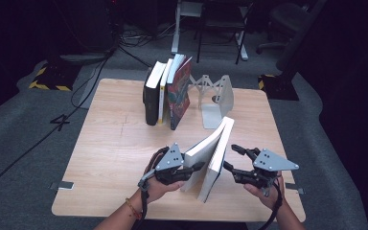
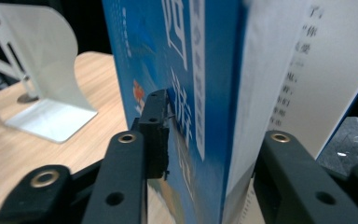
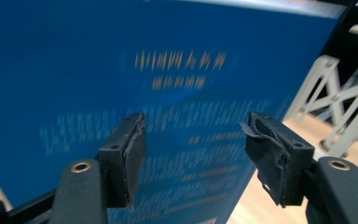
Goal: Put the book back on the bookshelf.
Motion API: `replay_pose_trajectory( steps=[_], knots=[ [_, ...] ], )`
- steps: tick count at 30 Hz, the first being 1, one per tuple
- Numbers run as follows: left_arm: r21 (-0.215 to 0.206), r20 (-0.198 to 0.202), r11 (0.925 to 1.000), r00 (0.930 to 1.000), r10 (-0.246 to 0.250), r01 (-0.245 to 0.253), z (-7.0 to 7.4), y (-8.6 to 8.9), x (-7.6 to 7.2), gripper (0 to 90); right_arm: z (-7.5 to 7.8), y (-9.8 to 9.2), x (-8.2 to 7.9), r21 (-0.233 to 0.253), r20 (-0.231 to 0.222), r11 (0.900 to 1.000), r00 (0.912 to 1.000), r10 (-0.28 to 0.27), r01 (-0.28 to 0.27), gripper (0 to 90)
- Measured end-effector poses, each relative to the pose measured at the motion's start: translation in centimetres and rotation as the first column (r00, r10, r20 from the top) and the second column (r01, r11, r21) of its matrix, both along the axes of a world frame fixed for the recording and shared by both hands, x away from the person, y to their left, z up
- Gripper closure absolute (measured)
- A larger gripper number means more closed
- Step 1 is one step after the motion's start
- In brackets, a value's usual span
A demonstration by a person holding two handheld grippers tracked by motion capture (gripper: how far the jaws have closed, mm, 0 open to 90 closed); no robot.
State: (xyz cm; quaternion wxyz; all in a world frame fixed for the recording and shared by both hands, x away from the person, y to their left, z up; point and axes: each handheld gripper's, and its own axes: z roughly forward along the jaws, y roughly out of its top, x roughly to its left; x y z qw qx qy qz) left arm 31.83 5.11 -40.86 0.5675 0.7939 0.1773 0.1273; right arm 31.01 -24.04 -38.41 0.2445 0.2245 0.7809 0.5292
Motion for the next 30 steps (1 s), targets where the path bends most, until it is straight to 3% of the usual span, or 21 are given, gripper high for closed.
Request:
replay_pose_trajectory(
  steps=[7, 11, 16, 19, 26, 30],
  knots=[
    [0.066, -0.01, 0.9978, 0.9999, 0.002, -0.002, -0.9, 1.2, -1.3, 58.6, -2.4, 0.5, -0.1, -0.073, -0.044, 0.997, 0.9989, 0.015, -0.018, 36.4],
    [0.135, -0.001, 0.9908, 1.0, 0.001, -0.001, -1.8, 1.6, -2.1, 57.6, -3.2, 0.7, 0.0, -0.078, -0.054, 0.997, 0.9984, 0.016, -0.02, 36.3],
    [0.194, -0.01, 0.9808, 0.9997, -0.023, 0.025, -2.9, 1.6, -2.7, 56.4, -4.1, 0.9, 0.2, -0.086, -0.079, 0.996, 0.9967, 0.019, -0.026, 36.3],
    [0.218, -0.023, 0.9752, 0.9992, -0.032, 0.037, -3.7, 1.3, -3.1, 53.9, -4.9, 1.0, 0.2, -0.119, -0.085, 0.992, 0.9961, 0.022, -0.033, 36.3],
    [0.218, -0.035, 0.9748, 0.9985, -0.043, 0.05, -4.6, 0.4, -4.0, 43.5, -7.0, 1.7, 0.6, -0.178, -0.124, 0.983, 0.9919, 0.03, -0.052, 36.0],
    [0.224, -0.051, 0.9739, 0.9983, -0.026, 0.037, -5.0, -0.3, -4.3, 34.7, -7.5, 2.0, 0.8, -0.177, -0.133, 0.983, 0.9906, 0.032, -0.055, 36.6]
  ],
)
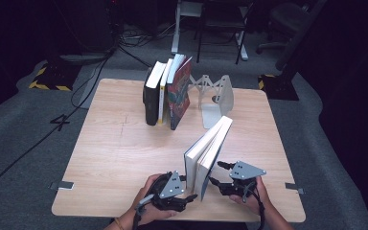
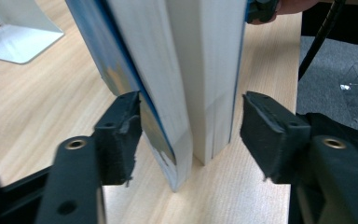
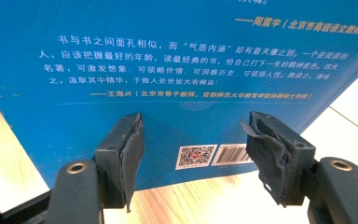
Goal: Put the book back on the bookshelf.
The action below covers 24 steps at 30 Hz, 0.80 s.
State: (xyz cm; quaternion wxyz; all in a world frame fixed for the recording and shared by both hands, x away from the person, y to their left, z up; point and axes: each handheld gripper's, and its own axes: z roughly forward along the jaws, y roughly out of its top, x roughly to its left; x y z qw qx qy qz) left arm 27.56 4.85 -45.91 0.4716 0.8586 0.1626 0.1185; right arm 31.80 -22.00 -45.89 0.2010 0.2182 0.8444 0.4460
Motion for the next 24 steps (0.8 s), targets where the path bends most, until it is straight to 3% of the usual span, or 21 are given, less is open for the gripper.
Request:
replay_pose_trajectory(
  steps=[8, 11, 15, 20, 24],
  knots=[
    [0.004, -0.003, 0.996, 0.996, 0.089, -0.089, -1.1, -2.3, -0.3, 29.3, -0.5, 0.0, 0.2, 0.015, 0.001, 1.0, 0.9999, -0.015, 0.015, 33.0],
    [0.005, -0.021, 0.9901, 0.9899, 0.14, -0.14, -1.6, -3.1, -0.1, 28.3, -0.5, 0.0, 0.2, 0.016, 0.008, 1.0, 0.9998, -0.015, 0.015, 33.0],
    [-0.018, 0.007, 0.9772, 0.9773, 0.212, -0.212, -2.0, -3.9, -0.3, 31.2, -0.5, 0.0, 0.2, 0.017, 0.01, 1.0, 0.9998, -0.015, 0.015, 33.0],
    [-0.042, -0.017, 0.9753, 0.9762, 0.216, -0.217, -2.0, -3.5, 0.0, 38.2, -0.5, 0.0, 0.2, 0.012, 0.018, 1.0, 0.9996, -0.023, 0.022, 32.4],
    [-0.036, -0.012, 0.9807, 0.9813, 0.192, -0.192, -1.8, -3.1, 0.2, 42.6, -0.4, -0.1, 0.4, 0.013, 0.029, 0.999, 0.999, -0.034, 0.034, 33.6]
  ],
)
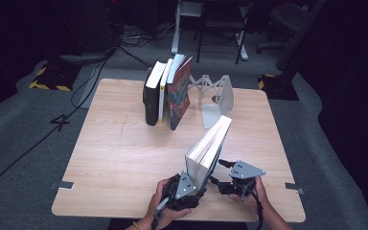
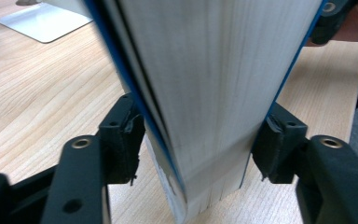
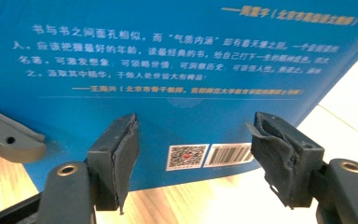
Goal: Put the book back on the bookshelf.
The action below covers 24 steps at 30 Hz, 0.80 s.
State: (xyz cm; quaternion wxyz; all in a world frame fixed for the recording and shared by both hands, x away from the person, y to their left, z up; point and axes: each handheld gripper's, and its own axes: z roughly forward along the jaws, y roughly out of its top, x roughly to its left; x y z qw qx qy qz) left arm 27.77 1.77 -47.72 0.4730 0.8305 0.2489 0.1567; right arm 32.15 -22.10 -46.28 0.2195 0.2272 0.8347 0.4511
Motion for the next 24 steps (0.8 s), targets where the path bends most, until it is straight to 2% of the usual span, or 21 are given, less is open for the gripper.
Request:
replay_pose_trajectory(
  steps=[2, 6, 7, 8, 9, 12, 16, 18, 24],
  knots=[
    [0.011, 0.013, 0.9999, 0.9999, -0.003, 0.003, 0.1, 0.2, 0.0, 44.9, 0.1, -0.2, 0.1, 0.008, 0.005, 1.0, 0.9999, -0.01, 0.01, 33.6],
    [0.068, 0.051, 0.9976, 0.9986, 0.013, -0.016, 0.5, 1.3, 0.3, 52.5, 0.4, -1.2, 0.4, 0.007, 0.018, 0.999, 0.9989, -0.043, 0.042, 33.8],
    [0.075, 0.056, 0.997, 0.9983, 0.014, -0.018, 0.5, 1.7, 0.6, 54.2, 0.4, -1.4, 0.5, 0.004, 0.025, 0.999, 0.9985, -0.05, 0.049, 33.9],
    [0.07, 0.043, 0.9975, 0.999, 0.009, -0.012, 0.6, 2.2, 0.9, 55.8, 0.4, -1.7, 0.7, 0.001, 0.033, 0.998, 0.9978, -0.057, 0.057, 34.1],
    [0.066, 0.029, 0.9978, 0.9996, -0.004, 0.002, 0.6, 2.6, 1.1, 57.0, 0.4, -2.0, 0.8, -0.004, 0.034, 0.998, 0.9973, -0.065, 0.066, 34.1],
    [0.083, 0.026, 0.9955, 0.9985, -0.049, 0.047, 0.8, 3.4, 1.5, 57.7, 0.4, -2.8, 1.1, -0.016, 0.051, 0.996, 0.9952, -0.084, 0.085, 34.1],
    [0.088, 0.016, 0.9898, 0.9934, -0.113, 0.112, 1.0, 4.8, 2.0, 58.0, 0.3, -3.6, 1.5, 0.009, 0.023, 0.996, 0.9955, -0.092, 0.092, 33.9],
    [0.096, 0.014, 0.985, 0.9893, -0.145, 0.143, 1.0, 5.7, 2.2, 57.9, 0.2, -3.7, 1.7, 0.012, 0.016, 0.997, 0.9965, -0.082, 0.081, 34.0],
    [0.104, -0.006, 0.9746, 0.98, -0.199, 0.199, 1.2, 7.7, 2.5, 58.0, -0.1, -3.1, 1.8, 0.016, -0.011, 0.998, 0.9985, -0.054, 0.055, 34.5]
  ],
)
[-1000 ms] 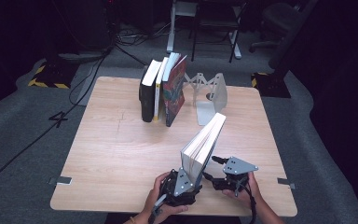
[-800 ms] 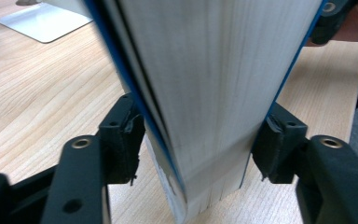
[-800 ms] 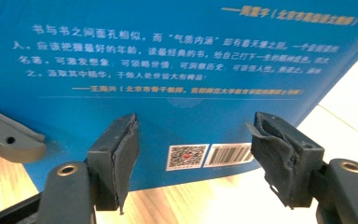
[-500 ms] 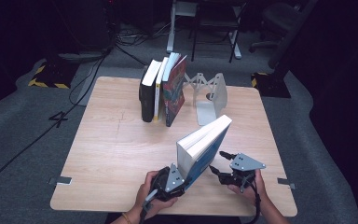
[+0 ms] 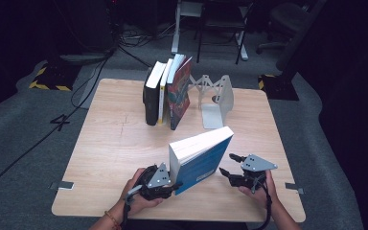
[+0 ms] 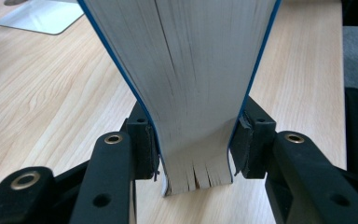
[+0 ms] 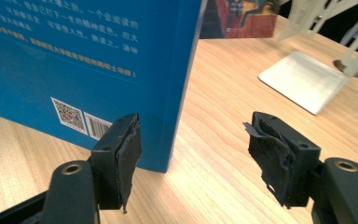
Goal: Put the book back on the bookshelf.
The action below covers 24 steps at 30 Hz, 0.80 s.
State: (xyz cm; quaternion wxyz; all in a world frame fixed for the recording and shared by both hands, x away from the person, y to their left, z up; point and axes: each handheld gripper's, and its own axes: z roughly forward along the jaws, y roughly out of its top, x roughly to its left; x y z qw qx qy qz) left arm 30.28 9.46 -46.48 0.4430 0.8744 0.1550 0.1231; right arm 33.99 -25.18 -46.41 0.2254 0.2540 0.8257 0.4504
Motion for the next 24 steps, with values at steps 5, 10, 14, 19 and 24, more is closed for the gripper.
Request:
replay_pose_trajectory(
  steps=[5, 10, 14, 19, 24],
  knots=[
    [-0.003, -0.033, 0.9985, 0.9979, -0.055, 0.055, 0.1, 1.7, 0.2, 58.5, -0.4, 1.1, 0.1, -0.007, -0.02, 0.998, 0.9981, 0.059, -0.059, 34.1],
    [0.0, -0.032, 0.9973, 0.9968, -0.073, 0.073, 0.1, 2.5, 0.0, 58.5, -0.7, 2.4, 0.2, -0.021, -0.04, 0.993, 0.9925, 0.115, -0.116, 32.9],
    [-0.005, -0.037, 0.997, 0.9963, -0.078, 0.077, 0.1, 3.0, -0.1, 58.5, -0.7, 3.2, 0.2, -0.016, -0.044, 0.986, 0.9855, 0.164, -0.165, 32.9],
    [-0.002, -0.024, 0.9974, 0.9971, -0.072, 0.072, 0.0, 3.1, -0.2, 58.3, -1.0, 4.1, 0.5, 0.006, -0.077, 0.976, 0.9731, 0.217, -0.218, 32.3],
    [-0.009, -0.017, 0.9981, 0.998, -0.061, 0.061, -0.1, 3.2, -0.2, 56.1, -1.0, 5.0, 0.3, -0.002, -0.072, 0.969, 0.9662, 0.247, -0.248, 34.3]
  ],
)
